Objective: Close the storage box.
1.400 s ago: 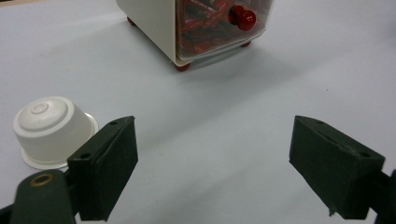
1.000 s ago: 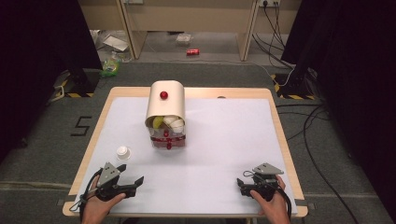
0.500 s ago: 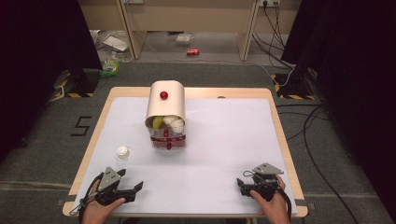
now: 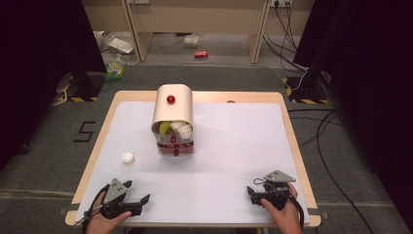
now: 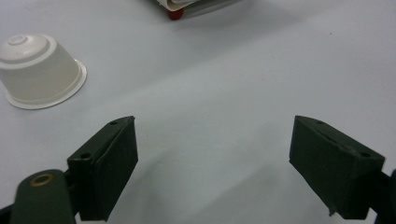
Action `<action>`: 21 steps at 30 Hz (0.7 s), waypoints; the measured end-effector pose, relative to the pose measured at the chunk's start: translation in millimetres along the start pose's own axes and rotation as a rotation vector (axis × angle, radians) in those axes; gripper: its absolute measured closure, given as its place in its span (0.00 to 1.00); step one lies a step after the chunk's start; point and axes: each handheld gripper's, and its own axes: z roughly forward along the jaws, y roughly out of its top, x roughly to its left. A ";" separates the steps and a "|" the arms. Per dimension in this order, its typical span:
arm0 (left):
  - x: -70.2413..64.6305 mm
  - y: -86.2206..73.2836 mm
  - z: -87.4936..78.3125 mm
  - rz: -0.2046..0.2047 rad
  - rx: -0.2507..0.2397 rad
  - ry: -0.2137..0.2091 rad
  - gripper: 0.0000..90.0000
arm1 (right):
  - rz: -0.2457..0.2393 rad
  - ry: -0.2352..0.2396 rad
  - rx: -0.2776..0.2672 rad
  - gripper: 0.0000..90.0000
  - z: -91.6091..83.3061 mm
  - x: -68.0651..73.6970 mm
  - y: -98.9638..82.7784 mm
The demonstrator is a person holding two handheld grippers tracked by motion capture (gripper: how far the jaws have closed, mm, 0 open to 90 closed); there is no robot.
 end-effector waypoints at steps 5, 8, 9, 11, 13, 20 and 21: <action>-2.2 -2.4 -2.6 0.014 -0.002 0.011 0.17 | 0.006 -0.001 0.002 0.11 -0.2 0.6 -0.1; -3.9 -3.7 -4.0 0.024 -0.005 0.020 0.17 | 0.005 -0.001 0.002 0.11 -0.1 0.4 0.0; -4.2 -4.3 -4.2 0.026 -0.006 0.019 0.17 | 0.005 -0.001 0.002 0.11 -0.1 0.5 -0.1; -5.0 -5.4 -4.6 0.024 -0.007 0.019 0.17 | 0.005 -0.001 0.002 0.11 -0.1 0.5 0.0; -6.1 -6.9 -5.1 0.021 -0.008 0.018 0.17 | 0.005 -0.001 0.001 0.11 -0.1 0.5 0.0; -10.4 -13.1 -5.5 0.032 0.008 0.019 0.17 | 0.004 -0.001 0.001 0.11 -0.1 0.4 0.0; -10.4 -13.1 -5.5 0.032 0.008 0.019 0.17 | 0.004 -0.001 0.001 0.11 -0.1 0.4 0.0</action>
